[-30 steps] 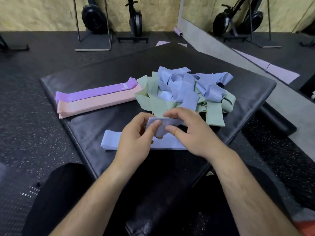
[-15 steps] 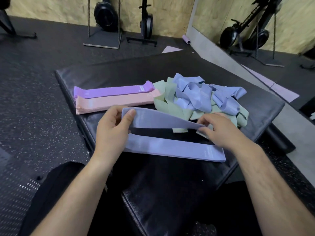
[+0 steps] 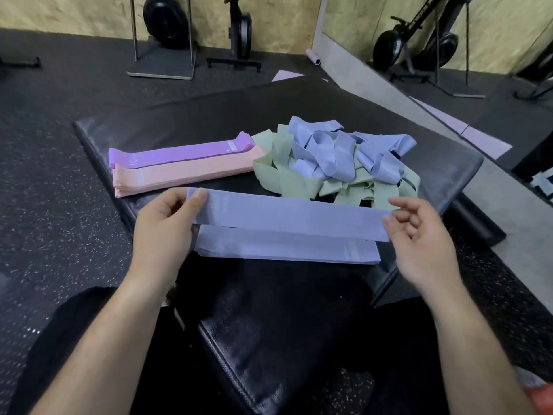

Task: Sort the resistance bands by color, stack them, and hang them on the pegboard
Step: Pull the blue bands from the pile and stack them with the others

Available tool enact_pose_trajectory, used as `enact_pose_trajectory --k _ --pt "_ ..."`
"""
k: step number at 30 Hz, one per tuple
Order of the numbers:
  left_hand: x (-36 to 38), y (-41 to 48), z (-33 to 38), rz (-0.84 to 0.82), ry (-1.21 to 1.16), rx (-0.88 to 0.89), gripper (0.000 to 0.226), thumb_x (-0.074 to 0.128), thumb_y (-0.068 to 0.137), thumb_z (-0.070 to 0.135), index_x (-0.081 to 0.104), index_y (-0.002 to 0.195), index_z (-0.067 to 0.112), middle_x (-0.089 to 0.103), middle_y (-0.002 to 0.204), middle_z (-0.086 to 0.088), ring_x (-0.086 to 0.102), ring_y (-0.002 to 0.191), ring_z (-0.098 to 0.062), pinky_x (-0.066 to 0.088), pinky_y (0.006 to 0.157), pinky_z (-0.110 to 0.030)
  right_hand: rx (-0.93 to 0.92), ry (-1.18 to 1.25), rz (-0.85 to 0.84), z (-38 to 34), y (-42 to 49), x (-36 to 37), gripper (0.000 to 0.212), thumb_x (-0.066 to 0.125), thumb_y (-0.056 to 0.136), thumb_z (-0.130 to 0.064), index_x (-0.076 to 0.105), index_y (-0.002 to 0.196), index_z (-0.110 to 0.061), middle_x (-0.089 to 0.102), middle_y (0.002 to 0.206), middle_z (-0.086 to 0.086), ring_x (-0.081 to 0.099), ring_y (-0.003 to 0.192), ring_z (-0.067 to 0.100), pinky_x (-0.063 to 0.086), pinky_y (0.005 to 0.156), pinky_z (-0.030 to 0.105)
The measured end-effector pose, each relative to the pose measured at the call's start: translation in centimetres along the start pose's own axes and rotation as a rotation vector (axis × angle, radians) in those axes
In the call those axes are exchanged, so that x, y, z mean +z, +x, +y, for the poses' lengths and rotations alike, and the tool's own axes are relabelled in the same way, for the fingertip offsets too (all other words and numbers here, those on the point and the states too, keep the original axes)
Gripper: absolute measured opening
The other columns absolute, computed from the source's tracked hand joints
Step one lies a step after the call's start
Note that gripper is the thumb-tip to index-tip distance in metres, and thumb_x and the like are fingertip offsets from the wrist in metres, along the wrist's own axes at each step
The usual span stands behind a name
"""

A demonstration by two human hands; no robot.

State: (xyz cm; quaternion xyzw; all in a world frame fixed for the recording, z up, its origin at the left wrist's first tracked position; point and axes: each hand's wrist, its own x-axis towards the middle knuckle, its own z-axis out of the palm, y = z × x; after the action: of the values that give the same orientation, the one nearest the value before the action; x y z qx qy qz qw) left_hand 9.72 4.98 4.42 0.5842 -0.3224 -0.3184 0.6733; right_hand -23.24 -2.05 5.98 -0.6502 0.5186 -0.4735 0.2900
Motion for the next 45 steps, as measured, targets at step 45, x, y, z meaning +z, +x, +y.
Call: enact_pose_trajectory --k 45 --pt "5.3 -2.8 -4.8 -0.555 1.085 0.660 0.045 0.050 0.092 0.056 0.067 0.124 0.030 0.059 0.125 0.011 0.053 0.121 -0.016 0.028 0.100 -0.029 -0.221 -0.409 -0.336 5.6 -0.4 -0.1 0.056 0.067 0.073 -0.073 0.072 0.117 -0.037 0.055 0.120 -0.020 0.039 0.123 0.003 0.034 0.114 0.038"
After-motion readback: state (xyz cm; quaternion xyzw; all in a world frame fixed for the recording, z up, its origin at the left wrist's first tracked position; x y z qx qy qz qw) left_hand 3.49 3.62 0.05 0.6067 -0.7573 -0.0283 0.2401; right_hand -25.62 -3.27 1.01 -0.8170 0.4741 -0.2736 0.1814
